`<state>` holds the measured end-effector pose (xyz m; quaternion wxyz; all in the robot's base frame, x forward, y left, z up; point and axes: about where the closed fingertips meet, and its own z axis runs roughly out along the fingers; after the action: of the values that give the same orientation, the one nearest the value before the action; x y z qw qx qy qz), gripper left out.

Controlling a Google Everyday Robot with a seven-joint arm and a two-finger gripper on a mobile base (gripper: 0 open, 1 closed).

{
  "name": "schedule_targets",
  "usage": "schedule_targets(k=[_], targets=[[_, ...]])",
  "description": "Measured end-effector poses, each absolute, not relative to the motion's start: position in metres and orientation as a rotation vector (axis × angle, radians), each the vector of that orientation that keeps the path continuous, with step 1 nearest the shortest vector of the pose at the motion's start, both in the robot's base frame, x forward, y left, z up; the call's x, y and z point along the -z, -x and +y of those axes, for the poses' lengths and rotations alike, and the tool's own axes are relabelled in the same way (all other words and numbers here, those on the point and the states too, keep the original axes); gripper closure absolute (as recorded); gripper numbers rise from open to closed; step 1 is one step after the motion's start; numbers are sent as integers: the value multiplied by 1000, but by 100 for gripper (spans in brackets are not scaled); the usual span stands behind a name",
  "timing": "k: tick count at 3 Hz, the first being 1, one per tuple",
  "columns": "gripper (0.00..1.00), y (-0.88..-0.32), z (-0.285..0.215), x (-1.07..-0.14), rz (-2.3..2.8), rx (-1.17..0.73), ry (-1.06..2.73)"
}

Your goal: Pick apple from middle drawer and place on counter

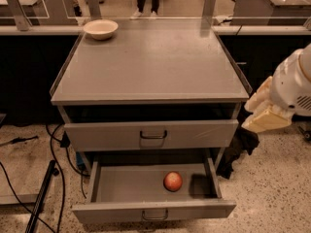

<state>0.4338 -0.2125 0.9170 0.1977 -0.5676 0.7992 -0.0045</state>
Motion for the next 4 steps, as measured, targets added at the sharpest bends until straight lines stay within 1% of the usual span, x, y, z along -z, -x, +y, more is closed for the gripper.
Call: schedule_targets(k=[1,2,3,4], targets=[[84,-435,-205,-874,2242,-32,1530],[100,-436,-194,-818,2258,-75,1481],[100,-427,-177,-749,2296,-172,1475],[100,-427,-178,-746,2302,-170,1472]])
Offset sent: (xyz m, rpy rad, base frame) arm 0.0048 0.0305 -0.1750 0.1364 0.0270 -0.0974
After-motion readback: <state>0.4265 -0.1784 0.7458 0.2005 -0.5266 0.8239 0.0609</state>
